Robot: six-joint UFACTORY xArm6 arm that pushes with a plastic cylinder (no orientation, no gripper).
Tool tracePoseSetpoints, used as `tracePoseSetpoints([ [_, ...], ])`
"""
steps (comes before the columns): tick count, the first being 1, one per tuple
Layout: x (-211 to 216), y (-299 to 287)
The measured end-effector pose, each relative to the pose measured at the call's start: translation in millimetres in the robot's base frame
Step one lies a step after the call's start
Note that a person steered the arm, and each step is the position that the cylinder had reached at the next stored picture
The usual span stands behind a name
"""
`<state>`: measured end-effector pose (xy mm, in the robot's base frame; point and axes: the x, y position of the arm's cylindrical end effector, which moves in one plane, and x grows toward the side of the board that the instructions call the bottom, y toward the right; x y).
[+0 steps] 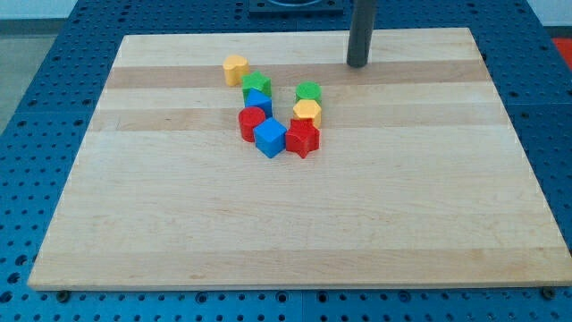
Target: Move yellow heart above the green circle
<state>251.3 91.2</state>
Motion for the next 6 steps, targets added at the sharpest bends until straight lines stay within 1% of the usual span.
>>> tracePoseSetpoints([
  [1, -32, -38],
  [3, -41, -160],
  [4, -37, -214],
  [5, -14, -242],
  [6, 19, -255],
])
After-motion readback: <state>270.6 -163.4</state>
